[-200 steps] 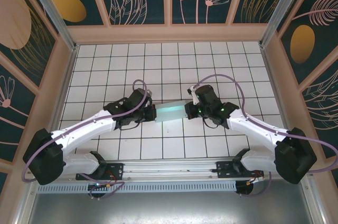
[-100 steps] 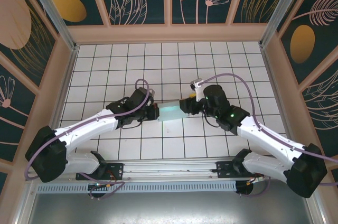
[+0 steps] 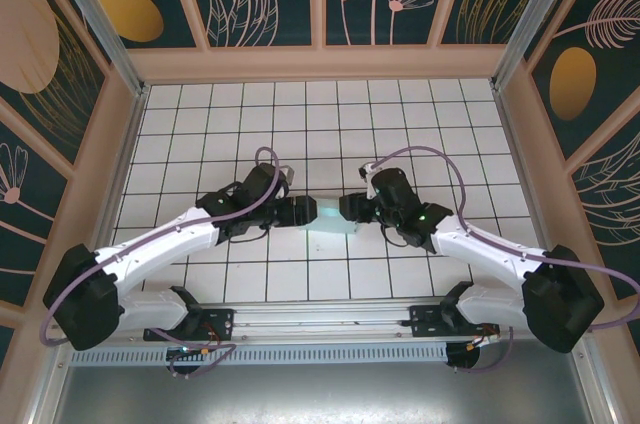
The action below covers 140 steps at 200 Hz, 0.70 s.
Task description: Fold the paper box
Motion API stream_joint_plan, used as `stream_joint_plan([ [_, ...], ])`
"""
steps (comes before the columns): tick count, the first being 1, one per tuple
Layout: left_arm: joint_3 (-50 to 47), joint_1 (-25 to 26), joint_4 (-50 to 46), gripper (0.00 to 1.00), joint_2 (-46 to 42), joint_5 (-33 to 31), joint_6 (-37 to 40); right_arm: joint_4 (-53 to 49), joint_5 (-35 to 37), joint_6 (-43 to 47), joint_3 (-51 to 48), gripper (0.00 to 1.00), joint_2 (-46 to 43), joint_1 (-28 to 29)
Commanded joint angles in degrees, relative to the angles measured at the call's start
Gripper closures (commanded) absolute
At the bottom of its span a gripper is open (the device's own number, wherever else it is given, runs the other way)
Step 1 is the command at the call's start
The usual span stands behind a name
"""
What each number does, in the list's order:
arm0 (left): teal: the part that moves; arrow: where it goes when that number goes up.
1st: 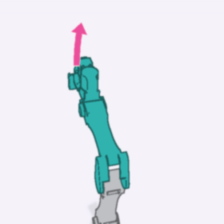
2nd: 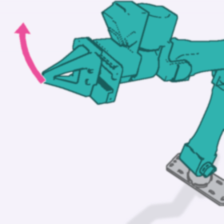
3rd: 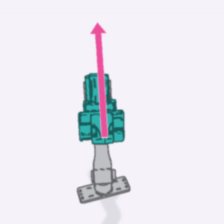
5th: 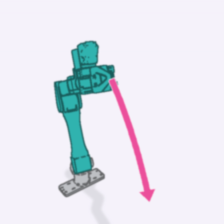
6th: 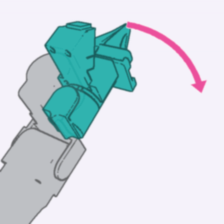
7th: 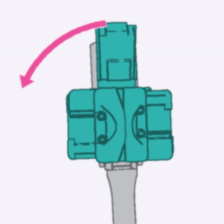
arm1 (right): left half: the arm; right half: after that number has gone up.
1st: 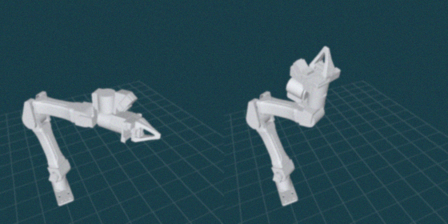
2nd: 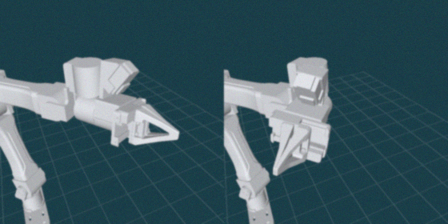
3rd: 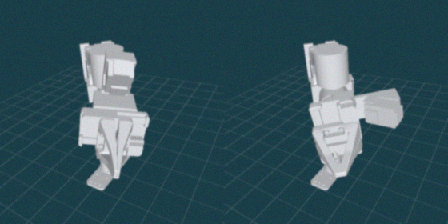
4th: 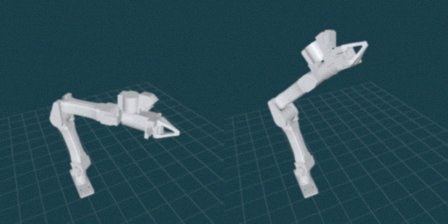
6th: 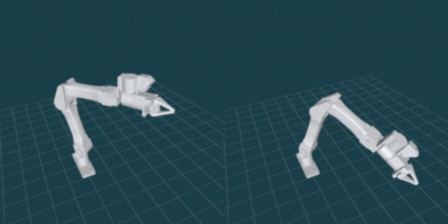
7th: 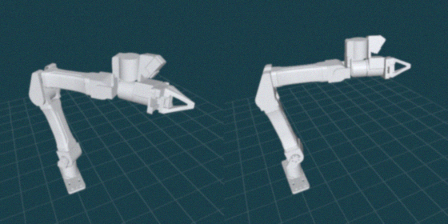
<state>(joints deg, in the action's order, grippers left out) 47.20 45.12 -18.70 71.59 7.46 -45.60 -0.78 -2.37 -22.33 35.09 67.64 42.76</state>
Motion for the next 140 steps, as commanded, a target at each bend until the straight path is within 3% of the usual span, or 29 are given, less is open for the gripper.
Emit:
stream_joint_plan([
  [1, 1.93, -0.29, -1.74, 0.19, -2.74, -0.29, -2.19, 3.27, 2.07, -2.20, -1.12, 0.45, 0.81, 0.30],
  [48, -0.24, -2.86, -0.53, 0.20, -2.30, -5.67, -5.45, 3.59, 2.20, -2.09, -2.44, 0.45, 1.10, 0.38],
  [140, -8.73, -3.61, 4.59, 0.56, 1.86, -3.88, -6.89, 2.45, 0.41, -1.58, -0.97, 0.44, -0.76, 0.39],
])
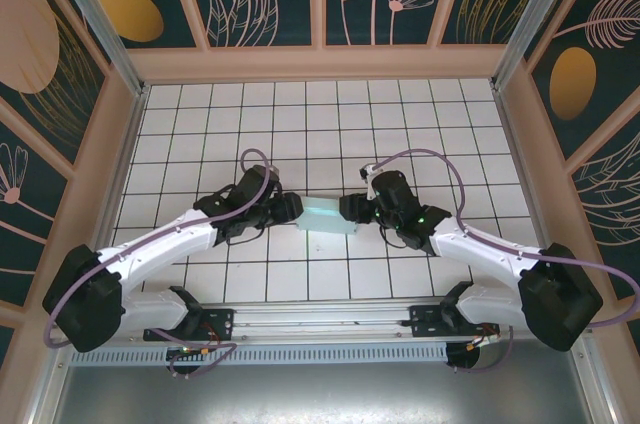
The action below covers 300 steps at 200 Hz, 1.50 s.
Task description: Fold the paper box
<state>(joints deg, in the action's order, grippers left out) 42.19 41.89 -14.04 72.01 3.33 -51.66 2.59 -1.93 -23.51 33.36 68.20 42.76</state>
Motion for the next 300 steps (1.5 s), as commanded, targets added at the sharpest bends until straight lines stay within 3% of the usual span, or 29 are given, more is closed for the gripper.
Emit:
stream_joint_plan([
  [1, -3.89, -0.34, 0.00, 0.56, 1.46, 0.26, -0.87, -0.92, -0.14, -0.40, 0.88, 0.44, -1.41, 0.44],
  [52, -4.42, -0.36, 0.98, 0.62, 3.04, 1.52, 0.09, -0.75, -3.48, -1.83, 1.26, 0.28, -6.12, 0.39],
  [87, -4.12, -0.36, 0.52, 0.66, 4.74, 2.20, 0.86, -2.40, -2.23, -5.60, -3.92, 0.28, -8.11, 0.00],
  [119, -3.92, -0.40, 0.58, 0.67, 4.80, 2.34, 1.35, -2.37, -2.07, -10.85, -6.56, 0.40, -6.31, -2.25],
  [188, -3.62, -0.39, 0.15, 0.67, 4.96, 2.06, 2.26, -3.43, -3.69, -13.11, -8.71, 0.99, -5.69, -3.80],
  [218, -3.11, -0.40, 1.18, 0.64, 4.12, 2.25, 2.40, -3.55, -4.45, -11.35, -6.91, 1.00, -7.09, -4.09],
  [231, -2.16, -0.36, 1.39, 0.60, 3.86, 2.38, 2.82, -3.62, -4.75, -10.96, -5.55, 0.90, -7.03, -4.10],
  [249, 0.11, -0.37, 0.83, 0.56, 4.39, 2.27, 3.90, -3.70, -3.84, -10.62, -3.56, 0.54, -6.75, -4.09],
  [260, 1.13, -0.36, 0.38, 0.55, 5.00, 2.14, 4.49, -3.38, -3.69, -10.44, -2.36, 0.43, -6.48, -4.09],
  [276, 2.10, -0.38, 0.54, 0.51, 5.70, 2.40, 4.77, -2.15, -4.25, -10.29, -1.37, 0.37, -5.34, -4.16],
  [300, 3.34, -0.40, 3.01, 0.33, 4.19, 2.29, 5.22, -1.31, -4.22, -10.49, -1.94, 0.39, -2.35, -4.15],
])
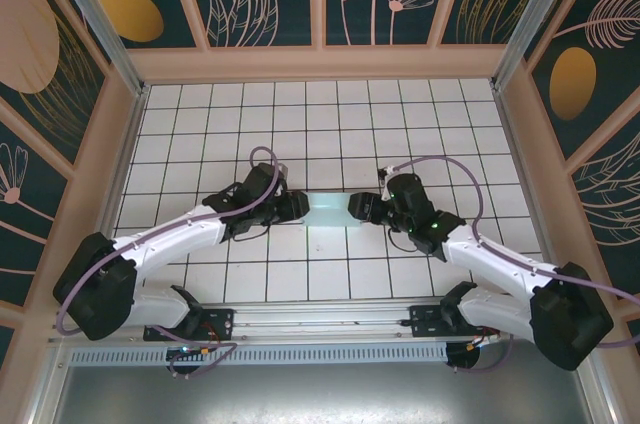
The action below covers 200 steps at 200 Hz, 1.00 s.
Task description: Fold the paper box
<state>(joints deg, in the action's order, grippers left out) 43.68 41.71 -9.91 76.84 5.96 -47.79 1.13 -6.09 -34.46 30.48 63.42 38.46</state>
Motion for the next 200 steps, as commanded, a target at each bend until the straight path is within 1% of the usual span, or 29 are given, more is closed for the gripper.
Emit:
stream_joint_plan([
  [1, 1.89, -0.23, -1.05, 0.32, -0.73, -0.33, 1.37, 0.17, -0.11, 0.45, 0.92, 0.39, 2.55, 0.15],
  [11, 2.97, -0.16, -0.81, 0.27, -1.45, -0.79, 2.02, 0.77, -0.12, -0.10, 0.11, 0.44, 3.38, 0.08],
  [24, 4.26, -0.25, -0.73, 0.23, -1.88, -1.48, 2.73, 1.70, -0.16, -0.90, -1.05, 0.52, 3.82, 0.13],
  [40, 5.25, -0.59, -0.72, 0.22, -1.77, -3.00, 2.76, 2.54, -0.04, -1.44, -2.38, 0.58, 4.08, -0.12],
  [53, 5.15, -1.21, -0.68, 0.22, -0.60, -3.25, 2.74, 2.42, 0.30, -1.49, -2.81, 0.59, 4.14, -0.32],
  [63, 5.10, -1.69, -1.27, 0.26, 0.86, -3.06, 2.70, 1.98, 0.54, -1.42, -2.88, 0.59, 4.00, -0.40],
  [84, 4.32, -1.69, -2.22, 0.42, 3.09, -2.16, 2.78, 1.59, 0.81, -1.40, -3.10, 0.59, 3.34, -0.73],
  [106, 0.75, -1.64, -0.98, 0.53, 2.53, -0.11, 2.70, 1.24, 0.44, -1.23, -3.15, 0.59, 3.16, -1.36],
  [123, -2.87, -1.69, 0.88, 0.66, 1.84, 0.93, 2.65, 1.40, 0.11, -1.13, -2.90, 0.61, 3.37, -1.75],
  [131, -4.31, -1.72, 1.63, 0.71, 1.98, 1.35, 2.82, 1.58, -0.05, -1.05, -2.73, 0.64, 3.68, -1.94],
  [143, -6.35, -1.71, 3.29, 0.74, 2.27, 2.13, 3.78, 1.70, -0.31, -0.97, -2.33, 0.73, 4.26, -1.98],
  [155, -7.12, -1.68, 3.50, 0.78, 2.71, 1.13, 4.66, 1.90, -0.72, -0.85, -1.73, 0.83, 4.59, -1.98],
  [170, -6.33, -1.72, 2.90, 0.82, 3.03, 0.26, 6.30, 1.94, -1.74, -0.63, -0.60, 0.91, 4.94, -2.00],
  [181, -5.28, -1.65, 2.85, 0.83, 2.84, -0.15, 7.28, 1.37, -2.42, -0.14, 0.70, 0.91, 4.89, -1.92],
  [188, -4.42, -1.67, 3.12, 0.83, 2.64, -0.15, 7.89, 1.01, -2.55, 0.31, 1.48, 0.89, 4.72, -1.91],
  [192, -3.84, -1.72, 3.30, 0.82, 2.53, -0.16, 8.31, 0.85, -2.53, 0.58, 1.86, 0.86, 4.51, -1.84],
  [197, -2.99, -1.67, 3.54, 0.78, 2.36, -0.09, 8.89, 0.75, -2.53, 1.03, 2.33, 0.77, 4.16, -1.84],
  [200, -2.40, -1.73, 3.71, 0.74, 2.23, -0.14, 9.31, 0.77, -2.53, 1.32, 2.50, 0.71, 3.97, -1.81],
])
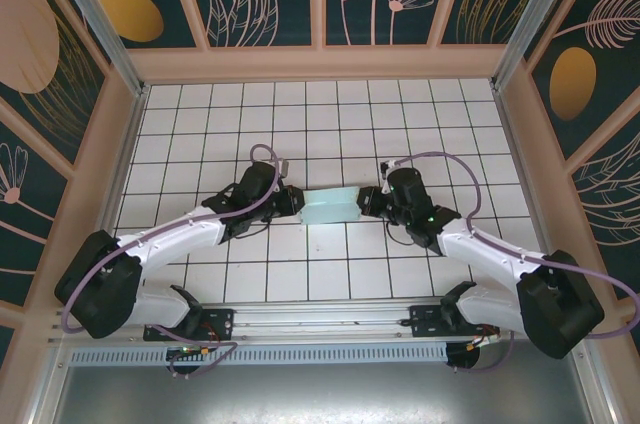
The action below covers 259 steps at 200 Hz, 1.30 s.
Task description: Fold the paper box
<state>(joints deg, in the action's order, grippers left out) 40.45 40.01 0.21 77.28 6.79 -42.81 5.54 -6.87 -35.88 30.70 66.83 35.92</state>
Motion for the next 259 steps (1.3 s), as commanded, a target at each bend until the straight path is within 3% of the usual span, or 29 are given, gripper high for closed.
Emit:
stream_joint_plan([
  [1, 1.03, 0.02, -6.38, 0.74, 1.77, -0.98, 4.45, -3.63, -1.74, 2.83, 2.36, 0.68, 0.48, 0.73],
  [13, 3.29, 0.02, -5.34, 0.43, 1.20, -1.35, 6.05, -3.43, -1.44, 4.27, 3.08, 0.44, -0.57, 0.70],
  [20, 4.73, 0.00, -4.79, 0.30, 0.81, -1.80, 6.68, -3.22, -1.18, 5.33, 3.43, 0.35, -1.27, 0.62],
  [31, 7.09, -0.01, -4.63, 0.20, 0.68, -2.27, 7.44, -3.23, -0.82, 7.92, 3.96, 0.26, -2.23, 0.62],
  [37, 8.57, 0.05, -5.23, 0.13, 0.76, -2.71, 7.64, -3.54, -0.89, 9.94, 4.37, 0.25, -2.69, 0.59],
  [51, 11.43, -0.18, -6.55, 0.09, 1.12, -3.43, 7.82, -4.40, -2.81, 17.36, 5.51, 0.23, -3.76, 0.65],
  [57, 12.15, -0.29, -7.34, 0.01, 1.05, -3.97, 7.70, -5.08, -4.49, 21.01, 6.34, 0.22, -4.03, 0.72],
  [94, 9.70, -4.06, -9.68, 0.01, -2.34, -5.42, 8.35, -15.13, -12.55, 43.30, 14.03, 0.15, -1.84, 1.07],
  [134, 4.00, -8.71, -10.65, 0.01, -7.62, -4.18, 7.92, -30.58, -21.64, 64.31, 26.04, 0.12, 8.19, 2.31],
  [193, 0.15, -9.26, -14.15, 0.01, -11.97, -7.73, 6.92, -41.78, -23.80, 72.37, 43.33, 0.14, 29.34, 5.85],
  [237, -2.52, -9.61, -16.14, 0.01, -15.52, -10.74, 7.08, -43.79, -21.69, 74.77, 48.39, 0.24, 37.25, 6.44],
  [259, -2.74, -9.78, -17.15, 0.01, -15.84, -11.39, 7.28, -46.63, -20.09, 76.41, 50.81, 0.37, 39.82, 6.65],
])
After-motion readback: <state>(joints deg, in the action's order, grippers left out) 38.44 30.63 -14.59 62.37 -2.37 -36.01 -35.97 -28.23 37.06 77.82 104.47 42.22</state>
